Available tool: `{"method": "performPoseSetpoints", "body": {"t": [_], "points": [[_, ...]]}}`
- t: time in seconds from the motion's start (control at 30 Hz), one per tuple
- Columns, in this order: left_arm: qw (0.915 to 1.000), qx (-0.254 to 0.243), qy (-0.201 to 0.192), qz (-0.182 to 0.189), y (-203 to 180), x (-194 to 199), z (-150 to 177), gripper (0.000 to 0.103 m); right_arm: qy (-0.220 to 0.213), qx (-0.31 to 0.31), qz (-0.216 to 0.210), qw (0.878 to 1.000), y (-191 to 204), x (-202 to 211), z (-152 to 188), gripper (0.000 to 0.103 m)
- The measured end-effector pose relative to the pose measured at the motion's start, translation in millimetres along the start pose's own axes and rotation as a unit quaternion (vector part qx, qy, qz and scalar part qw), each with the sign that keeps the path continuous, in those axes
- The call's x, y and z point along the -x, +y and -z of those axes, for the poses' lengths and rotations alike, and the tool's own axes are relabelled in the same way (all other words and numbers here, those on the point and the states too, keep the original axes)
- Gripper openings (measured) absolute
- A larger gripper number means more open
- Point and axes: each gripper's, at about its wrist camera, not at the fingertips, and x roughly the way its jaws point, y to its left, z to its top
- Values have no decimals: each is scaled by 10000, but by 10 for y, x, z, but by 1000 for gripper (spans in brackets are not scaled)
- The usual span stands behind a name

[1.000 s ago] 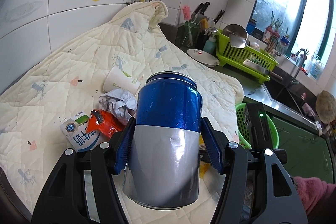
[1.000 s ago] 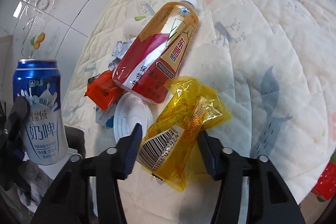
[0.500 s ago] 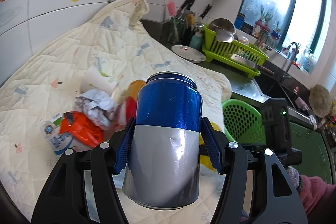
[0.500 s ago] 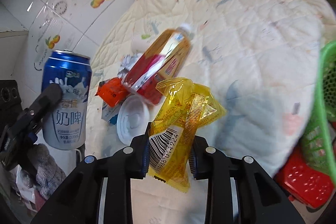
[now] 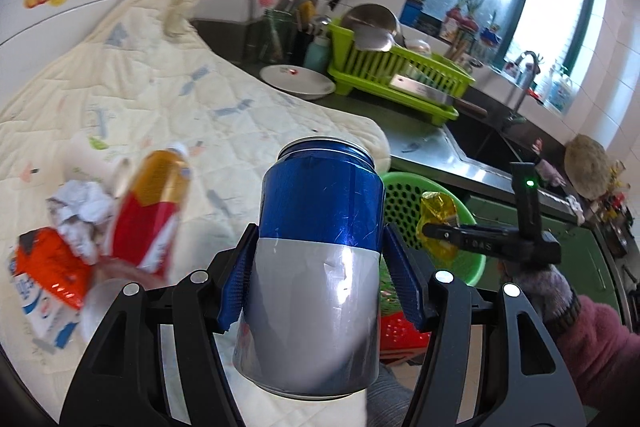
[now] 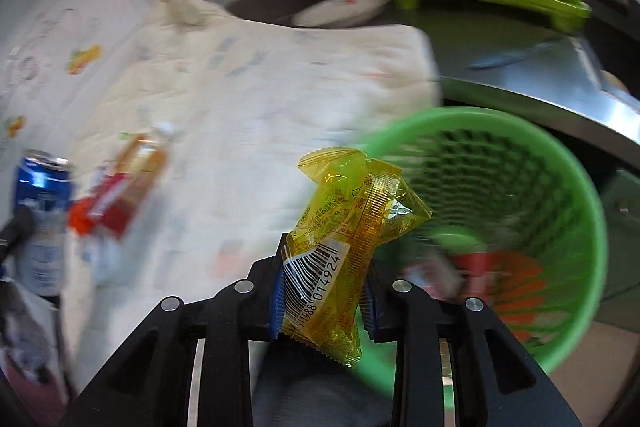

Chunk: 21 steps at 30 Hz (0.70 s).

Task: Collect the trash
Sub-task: 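Drop the yellow packet into the basket with the right gripper while the left carries the can over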

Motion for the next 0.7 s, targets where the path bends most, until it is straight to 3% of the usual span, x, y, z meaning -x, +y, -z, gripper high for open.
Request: {"method": "performPoseSetpoints", "body": {"t": [0.13,0.33,0.37,0.47,0.7], "points": [[9998,-103,142,128,-198,-217,-47,61,107,-163,508,9985,-468,-62,6,33],[9985,-251,352,336,-507,-565,-112,61,70,-213,784,9967,-819,-90,46,44],[9981,-273,402,373,-564,-634,-119,61,66,-230,774,9967,-816,-102,46,50],[9968,-347,540,477,-721,-820,-124,61,-44,-247,718,9971,-885,-61,56,56],[9929,-469,883,649,-1052,-1273,-96,61,-315,-291,668,9968,-955,120,70,62]]}}
